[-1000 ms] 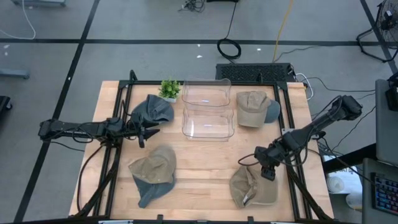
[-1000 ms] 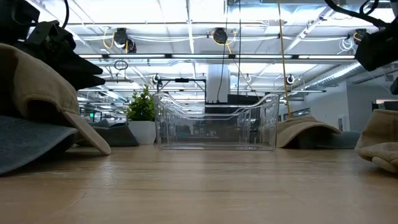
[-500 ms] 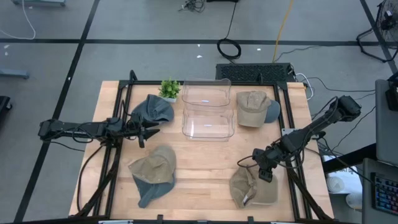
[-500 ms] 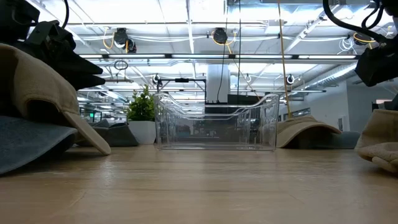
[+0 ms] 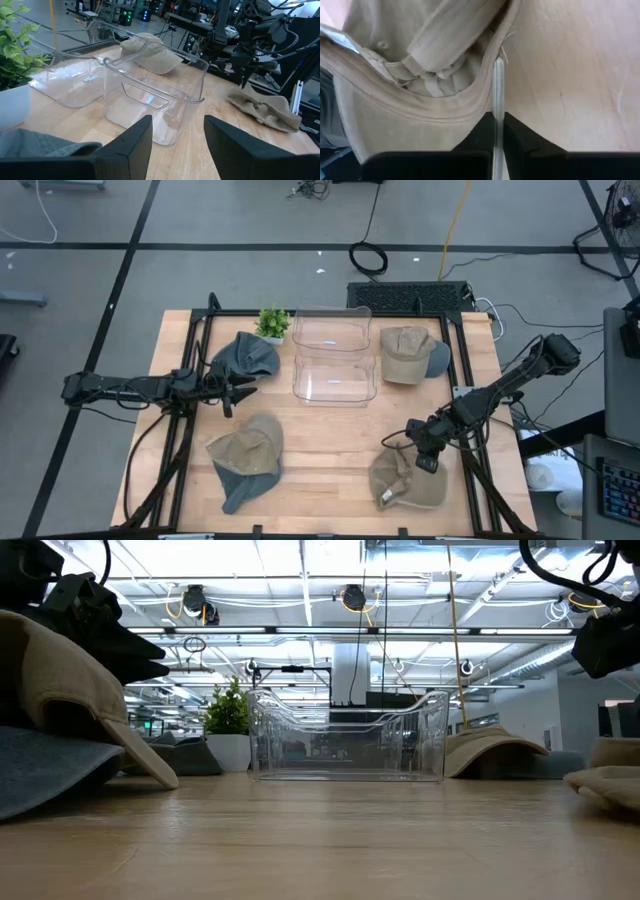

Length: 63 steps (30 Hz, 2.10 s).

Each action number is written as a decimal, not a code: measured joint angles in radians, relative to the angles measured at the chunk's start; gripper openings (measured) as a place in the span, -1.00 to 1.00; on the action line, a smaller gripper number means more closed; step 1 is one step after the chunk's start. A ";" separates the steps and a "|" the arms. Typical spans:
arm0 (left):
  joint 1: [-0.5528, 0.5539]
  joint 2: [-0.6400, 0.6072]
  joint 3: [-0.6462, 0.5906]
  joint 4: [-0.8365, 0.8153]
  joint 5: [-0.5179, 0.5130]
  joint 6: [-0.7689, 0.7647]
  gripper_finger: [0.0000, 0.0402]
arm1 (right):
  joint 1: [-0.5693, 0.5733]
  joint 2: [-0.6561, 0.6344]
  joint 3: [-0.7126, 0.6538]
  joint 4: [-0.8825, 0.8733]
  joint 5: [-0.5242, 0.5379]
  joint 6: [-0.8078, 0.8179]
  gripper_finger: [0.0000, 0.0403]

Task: Pick & Place hat
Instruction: Put the bottom right brown cap into the bottom transparent bin

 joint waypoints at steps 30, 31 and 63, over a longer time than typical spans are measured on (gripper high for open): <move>0.000 0.000 0.000 0.000 0.000 0.000 -0.07 | 0.000 -0.056 0.188 -0.075 0.192 -0.200 -1.00; 0.000 0.000 0.000 0.000 0.000 0.000 -0.07 | 0.001 -0.067 0.193 -0.081 0.207 -0.206 -1.00; 0.000 0.000 0.000 0.000 0.000 0.000 -0.07 | 0.172 -0.211 0.202 0.263 1.113 -0.679 -1.00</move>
